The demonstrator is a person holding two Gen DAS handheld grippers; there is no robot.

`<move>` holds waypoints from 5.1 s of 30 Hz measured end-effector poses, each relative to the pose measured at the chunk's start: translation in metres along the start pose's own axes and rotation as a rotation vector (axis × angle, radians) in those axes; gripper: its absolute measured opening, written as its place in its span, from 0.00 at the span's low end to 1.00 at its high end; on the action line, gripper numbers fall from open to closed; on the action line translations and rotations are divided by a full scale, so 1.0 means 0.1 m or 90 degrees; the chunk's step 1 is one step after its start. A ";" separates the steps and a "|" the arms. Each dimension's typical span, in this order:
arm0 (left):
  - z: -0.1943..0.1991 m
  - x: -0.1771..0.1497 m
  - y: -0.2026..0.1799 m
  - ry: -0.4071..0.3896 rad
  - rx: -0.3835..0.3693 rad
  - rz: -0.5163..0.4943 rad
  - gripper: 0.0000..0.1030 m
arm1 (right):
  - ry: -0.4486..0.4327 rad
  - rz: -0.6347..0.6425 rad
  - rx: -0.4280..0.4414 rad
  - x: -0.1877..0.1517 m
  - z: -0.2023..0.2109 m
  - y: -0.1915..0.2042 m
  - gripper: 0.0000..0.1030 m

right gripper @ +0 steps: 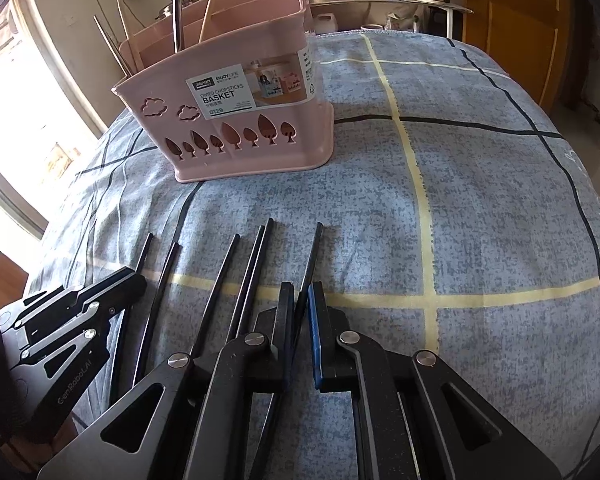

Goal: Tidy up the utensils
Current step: 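Close the left tool on a black chopstick while the right tool grasps another black chopstick, then lift the black chopstick over the pink basket with the left tool while the right tool carries its own, then open the left tool to drop its chopstick into the basket while the right tool releases its own, then move both tools back down to the remaining black chopsticks on the cloth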

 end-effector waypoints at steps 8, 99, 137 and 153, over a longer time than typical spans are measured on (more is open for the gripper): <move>0.29 0.16 0.03 -0.035 -0.038 0.024 0.05 | -0.041 -0.002 0.031 0.11 0.26 0.04 0.06; 1.40 2.34 0.47 -0.259 -0.095 0.099 0.04 | -0.351 -0.042 0.147 1.92 1.49 0.29 0.04; 0.98 1.82 0.60 -0.208 -0.065 0.089 0.13 | -0.257 -0.037 0.132 1.59 1.00 0.19 0.12; 1.52 1.01 0.38 -0.241 -0.069 0.068 0.13 | -0.281 -0.010 0.128 0.85 1.49 0.18 0.13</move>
Point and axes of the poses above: each gripper's, at about its wrist camera, not at the fingertips, and z roughly against the way its jaws point, y to its left, x to its top, the point moved 1 cm from there along -z, roughly the way its jaws point, and after that the axes turned 7 degrees about -y, right-handed, at the moved point
